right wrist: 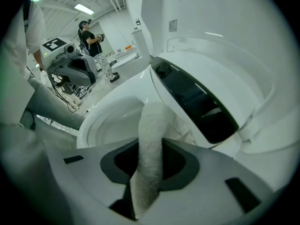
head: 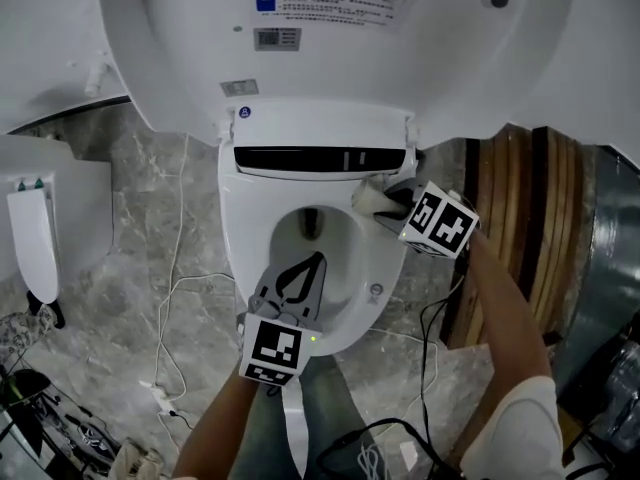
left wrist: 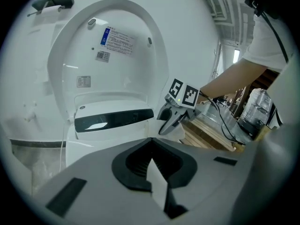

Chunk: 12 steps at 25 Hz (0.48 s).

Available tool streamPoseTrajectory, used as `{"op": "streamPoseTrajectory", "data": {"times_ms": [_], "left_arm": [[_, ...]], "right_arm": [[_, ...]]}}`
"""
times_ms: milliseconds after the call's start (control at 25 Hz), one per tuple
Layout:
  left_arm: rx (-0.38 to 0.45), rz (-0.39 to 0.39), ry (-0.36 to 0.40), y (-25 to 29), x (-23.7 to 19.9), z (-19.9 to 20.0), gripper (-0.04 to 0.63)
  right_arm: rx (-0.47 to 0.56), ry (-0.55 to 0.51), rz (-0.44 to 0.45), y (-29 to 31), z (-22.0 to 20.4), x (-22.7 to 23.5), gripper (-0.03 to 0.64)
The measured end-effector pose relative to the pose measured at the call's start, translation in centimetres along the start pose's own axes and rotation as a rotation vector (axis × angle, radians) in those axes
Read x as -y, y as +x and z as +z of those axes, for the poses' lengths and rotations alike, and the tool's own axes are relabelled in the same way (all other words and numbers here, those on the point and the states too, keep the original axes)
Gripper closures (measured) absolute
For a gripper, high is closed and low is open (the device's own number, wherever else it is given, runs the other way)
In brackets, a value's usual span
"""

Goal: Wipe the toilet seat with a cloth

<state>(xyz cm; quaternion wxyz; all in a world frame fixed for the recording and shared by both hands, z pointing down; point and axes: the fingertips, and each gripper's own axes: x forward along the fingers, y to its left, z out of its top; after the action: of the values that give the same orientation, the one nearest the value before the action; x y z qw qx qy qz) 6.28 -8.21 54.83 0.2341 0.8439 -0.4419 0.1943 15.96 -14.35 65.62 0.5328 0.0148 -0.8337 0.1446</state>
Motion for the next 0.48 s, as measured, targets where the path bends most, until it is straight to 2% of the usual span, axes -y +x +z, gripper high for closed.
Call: {"op": "streamPoseTrajectory", "data": {"times_ms": [160,480], "left_arm": [[-0.018,0.014,-0.020,-0.1,0.1,-1.3,0.584],[-0.047,0.026,-0.032,-0.6,0.3,-2.9,0.584]], "right_arm": [[-0.021,-0.020,0.041,0.9,-1.1,-1.7,0.517],[0.036,0.018,0.032,1.3,-2.0,-2.7,0.517]]}}
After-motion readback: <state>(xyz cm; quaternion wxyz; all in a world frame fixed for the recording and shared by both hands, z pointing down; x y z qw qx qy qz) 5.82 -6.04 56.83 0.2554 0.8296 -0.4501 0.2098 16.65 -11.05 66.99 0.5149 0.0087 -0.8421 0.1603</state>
